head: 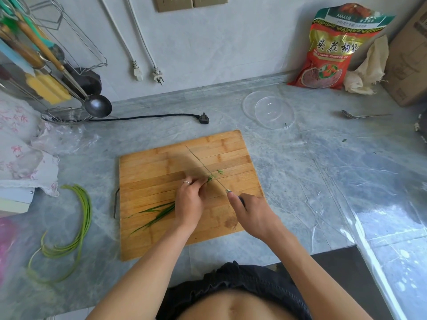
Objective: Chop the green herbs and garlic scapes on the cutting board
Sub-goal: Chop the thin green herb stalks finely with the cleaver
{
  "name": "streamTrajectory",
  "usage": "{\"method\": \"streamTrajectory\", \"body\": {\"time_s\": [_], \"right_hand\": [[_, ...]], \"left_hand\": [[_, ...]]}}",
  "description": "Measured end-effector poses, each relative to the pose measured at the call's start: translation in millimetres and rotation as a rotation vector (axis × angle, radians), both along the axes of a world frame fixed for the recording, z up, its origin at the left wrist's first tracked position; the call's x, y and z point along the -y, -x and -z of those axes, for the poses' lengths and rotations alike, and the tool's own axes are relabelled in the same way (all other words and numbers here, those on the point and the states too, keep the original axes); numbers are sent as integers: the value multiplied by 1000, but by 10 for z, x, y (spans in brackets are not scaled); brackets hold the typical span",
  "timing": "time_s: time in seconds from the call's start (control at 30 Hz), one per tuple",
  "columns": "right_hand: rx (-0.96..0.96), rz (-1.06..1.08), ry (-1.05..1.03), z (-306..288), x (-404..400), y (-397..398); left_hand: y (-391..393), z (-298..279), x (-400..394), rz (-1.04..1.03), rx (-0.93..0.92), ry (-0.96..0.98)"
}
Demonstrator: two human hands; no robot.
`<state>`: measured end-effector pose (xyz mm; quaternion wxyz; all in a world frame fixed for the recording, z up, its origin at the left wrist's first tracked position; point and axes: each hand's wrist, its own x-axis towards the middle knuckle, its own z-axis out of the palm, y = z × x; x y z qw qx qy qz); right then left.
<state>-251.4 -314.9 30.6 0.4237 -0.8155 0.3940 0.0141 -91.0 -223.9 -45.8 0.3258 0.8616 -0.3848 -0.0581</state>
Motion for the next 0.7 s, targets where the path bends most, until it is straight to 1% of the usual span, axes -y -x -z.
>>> {"method": "streamTrajectory", "body": {"time_s": [0.27,0.47,0.57,0.7], "right_hand": [[-48,-62,-31,-58,-78,21],[-20,-87,-62,-125,-39,-13],[-62,-138,-45,-158,-65,-29],[-56,-93,-19,-17,-82,-33]], "left_hand": [[-8,48,-1,3,-2,-55],[17,-12,5,17,4,-19],[23,16,5,5,3,-22],[20,5,30,-11,-3,-35]]}}
